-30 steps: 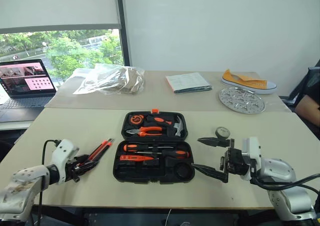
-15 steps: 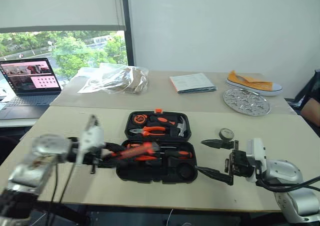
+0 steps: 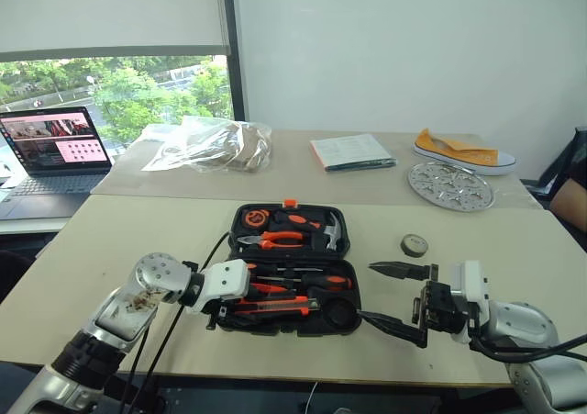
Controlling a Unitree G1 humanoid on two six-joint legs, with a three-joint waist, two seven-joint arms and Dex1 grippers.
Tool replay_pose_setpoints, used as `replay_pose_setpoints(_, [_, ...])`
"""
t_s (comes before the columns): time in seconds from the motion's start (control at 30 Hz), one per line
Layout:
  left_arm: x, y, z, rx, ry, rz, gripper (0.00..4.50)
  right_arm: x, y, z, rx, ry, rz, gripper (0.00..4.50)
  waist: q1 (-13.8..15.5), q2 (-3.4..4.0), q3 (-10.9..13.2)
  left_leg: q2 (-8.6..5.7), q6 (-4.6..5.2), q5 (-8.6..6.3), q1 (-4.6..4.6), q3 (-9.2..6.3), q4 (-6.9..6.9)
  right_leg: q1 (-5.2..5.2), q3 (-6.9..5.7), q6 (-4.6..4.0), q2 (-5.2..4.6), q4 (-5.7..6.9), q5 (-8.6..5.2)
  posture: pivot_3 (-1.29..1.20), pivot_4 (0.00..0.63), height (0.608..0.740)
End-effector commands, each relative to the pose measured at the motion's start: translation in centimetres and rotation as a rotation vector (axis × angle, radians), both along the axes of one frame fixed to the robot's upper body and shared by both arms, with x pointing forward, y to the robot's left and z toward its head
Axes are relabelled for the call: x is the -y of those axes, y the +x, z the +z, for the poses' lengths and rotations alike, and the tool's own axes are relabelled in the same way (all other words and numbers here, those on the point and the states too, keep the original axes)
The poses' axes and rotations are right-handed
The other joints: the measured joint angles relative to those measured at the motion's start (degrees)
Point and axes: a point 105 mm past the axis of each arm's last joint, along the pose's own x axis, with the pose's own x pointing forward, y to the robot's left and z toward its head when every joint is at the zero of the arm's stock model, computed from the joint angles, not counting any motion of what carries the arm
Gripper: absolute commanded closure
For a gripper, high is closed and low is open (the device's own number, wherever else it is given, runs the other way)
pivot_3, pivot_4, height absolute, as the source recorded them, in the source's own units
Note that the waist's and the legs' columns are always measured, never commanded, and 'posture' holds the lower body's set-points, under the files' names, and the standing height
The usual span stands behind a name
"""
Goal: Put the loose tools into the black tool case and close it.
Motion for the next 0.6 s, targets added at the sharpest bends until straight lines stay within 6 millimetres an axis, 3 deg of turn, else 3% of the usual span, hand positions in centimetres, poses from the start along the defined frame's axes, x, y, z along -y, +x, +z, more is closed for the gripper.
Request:
replay_pose_setpoints(0.03, [-0.6, 0.0, -1.1, -0.005, 0.083, -0.041, 2.74, 0.0, -0.1, 1.1, 0.05, 0.005, -0.001, 0.0, 0.0, 0.0, 0.0, 0.0, 0.0, 0.0, -0.01, 0.0, 0.0, 0.0, 0.0, 0.0, 0.0, 0.0, 0.0, 0.0, 0.15, 0.74])
replay_pose_setpoints(0.27, [-1.8, -0.4, -0.6, -0.035, 0.113, -0.069, 2.74, 0.3, 0.3, 1.2, 0.056, -0.001, -0.006, 0.0, -0.4, 0.0, 0.0, 0.03, 0.0, 0.0, 0.01, 0.01, 0.02, 0.0, 0.02, 0.0, 0.07, 0.01, 0.0, 0.0, 0.15, 0.74])
replay_pose_setpoints(0.47, [-2.2, -0.7, -1.6, -0.091, 0.153, -0.02, 2.74, 0.4, 0.8, 1.1, 0.061, -0.006, -0.008, 0.0, -1.0, 0.01, 0.0, 0.1, -0.01, 0.0, 0.03, 0.02, 0.0, 0.0, 0.04, -0.01, 0.15, 0.01, -0.01, 0.0, 0.15, 0.74])
replay_pose_setpoints(0.53, [-1.8, -0.7, -1.5, -0.1, 0.127, -0.002, 1.74, 0.4, 0.9, 1.1, 0.062, -0.006, -0.007, 0.0, -1.0, 0.01, 0.0, 0.11, -0.01, 0.0, 0.04, 0.03, 0.0, 0.0, 0.04, -0.01, 0.15, 0.01, -0.01, 0.0, 0.15, 0.74])
replay_pose_setpoints(0.57, [-1.6, -0.7, -1.2, -0.105, 0.104, 0.004, 1.59, 0.4, 0.9, 1.1, 0.062, -0.006, -0.008, 0.0, -1.2, 0.02, 0.0, 0.11, -0.01, 0.0, 0.04, 0.02, 0.0, 0.0, 0.05, -0.01, 0.15, 0.01, -0.01, 0.0, 0.15, 0.74])
replay_pose_setpoints(0.6, [-1.3, -0.8, -0.8, -0.109, 0.073, 0.001, 1.13, 0.4, 0.9, 1.1, 0.062, -0.006, -0.008, 0.0, -1.3, 0.02, 0.0, 0.11, -0.01, 0.0, 0.05, 0.04, 0.0, 0.0, 0.06, -0.01, 0.15, 0.02, -0.01, 0.0, 0.15, 0.74])
